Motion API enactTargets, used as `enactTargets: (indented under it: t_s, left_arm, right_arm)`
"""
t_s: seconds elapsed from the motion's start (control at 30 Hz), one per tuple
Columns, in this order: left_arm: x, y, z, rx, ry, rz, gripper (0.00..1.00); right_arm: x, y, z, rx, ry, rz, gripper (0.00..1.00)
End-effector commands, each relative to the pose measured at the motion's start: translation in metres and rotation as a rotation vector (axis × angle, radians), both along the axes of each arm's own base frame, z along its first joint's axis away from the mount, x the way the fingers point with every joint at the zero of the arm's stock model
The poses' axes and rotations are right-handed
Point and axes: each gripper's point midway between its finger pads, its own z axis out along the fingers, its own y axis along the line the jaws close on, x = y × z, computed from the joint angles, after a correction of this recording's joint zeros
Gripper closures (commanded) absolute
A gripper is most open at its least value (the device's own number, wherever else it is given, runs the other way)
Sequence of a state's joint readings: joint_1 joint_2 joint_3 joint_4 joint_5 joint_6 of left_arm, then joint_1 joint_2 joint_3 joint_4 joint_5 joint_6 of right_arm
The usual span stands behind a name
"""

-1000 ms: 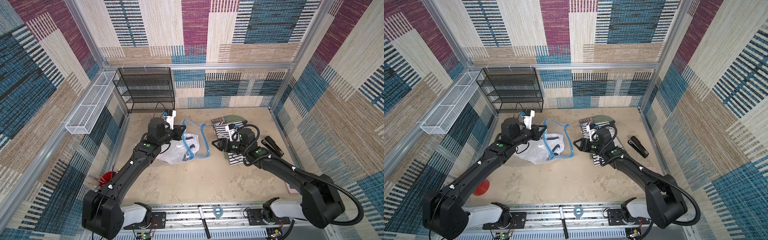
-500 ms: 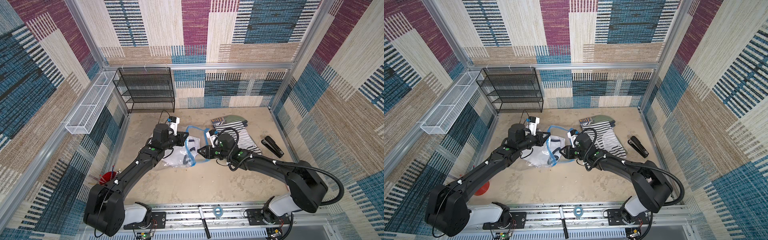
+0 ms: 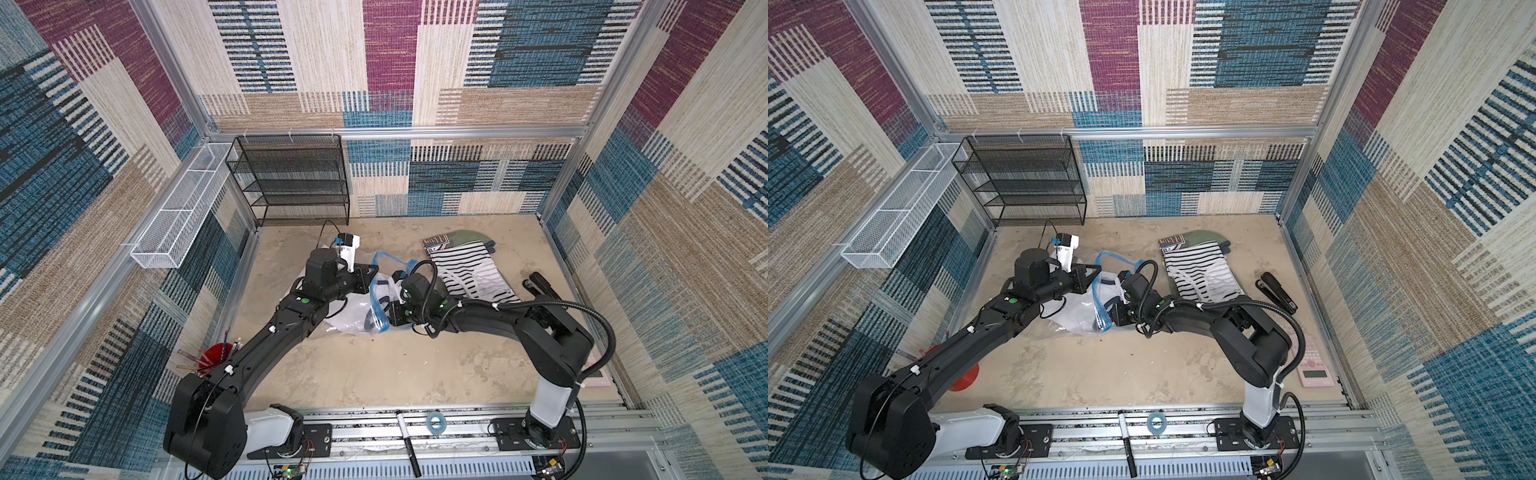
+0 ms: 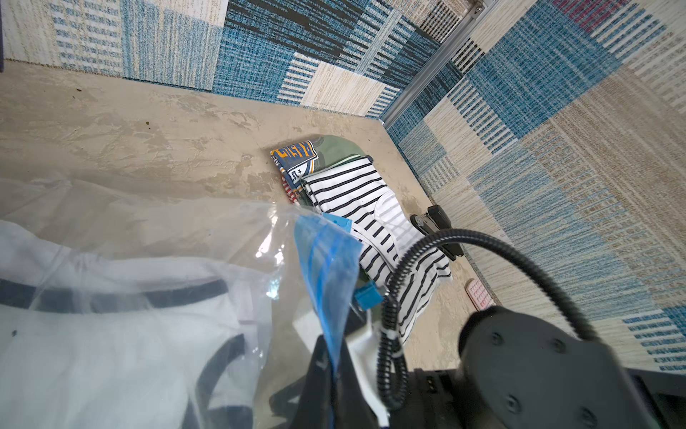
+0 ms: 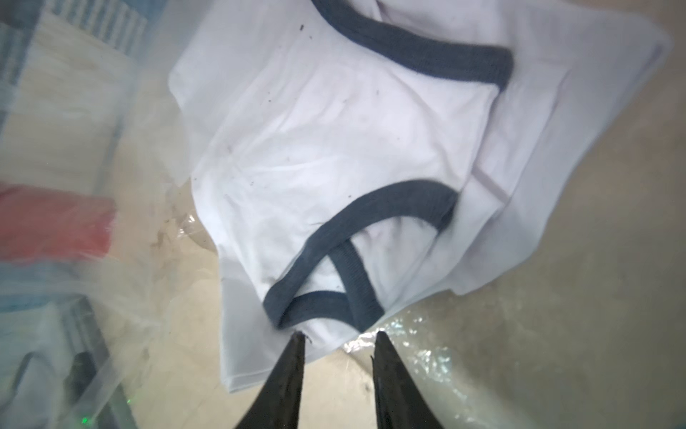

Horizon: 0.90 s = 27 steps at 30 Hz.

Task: Take the tank top out of the vacuum bag
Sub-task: Take out the tank top from the vacuum bag.

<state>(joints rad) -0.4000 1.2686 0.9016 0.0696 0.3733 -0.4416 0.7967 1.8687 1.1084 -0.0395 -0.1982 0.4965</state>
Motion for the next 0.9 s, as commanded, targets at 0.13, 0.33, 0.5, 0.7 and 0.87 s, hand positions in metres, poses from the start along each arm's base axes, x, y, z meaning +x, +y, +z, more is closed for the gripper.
enactTargets:
  t_s: [0.13, 0.33, 0.5, 0.7, 0.87]
  left_arm:
    - [-0.012, 0.001, 0.011, -0.026, -0.028, -0.016, 1.00]
    - [-0.018, -0.002, 0.007, -0.040, -0.007, -0.026, 1.00]
    - [-0.025, -0.008, 0.007, -0.069, 0.004, -0.031, 1.00]
    - [-0.030, -0.023, 0.007, -0.092, 0.012, -0.047, 1.00]
    - [-0.034, -0.038, 0.002, -0.093, 0.026, -0.075, 1.00]
  right_arm:
    - [-0.006, -0.005, -0.023, -0.017, 0.155, -0.080, 0.32]
    - [0.002, -0.005, -0.033, 0.000, 0.199, -0.140, 0.21]
    - [0.014, -0.004, -0.039, 0.006, 0.226, -0.161, 0.22]
    - [0.018, 0.003, -0.055, -0.001, 0.261, -0.157, 0.31]
    - [0.023, 0.004, -0.062, -0.005, 0.264, -0.171, 0.67]
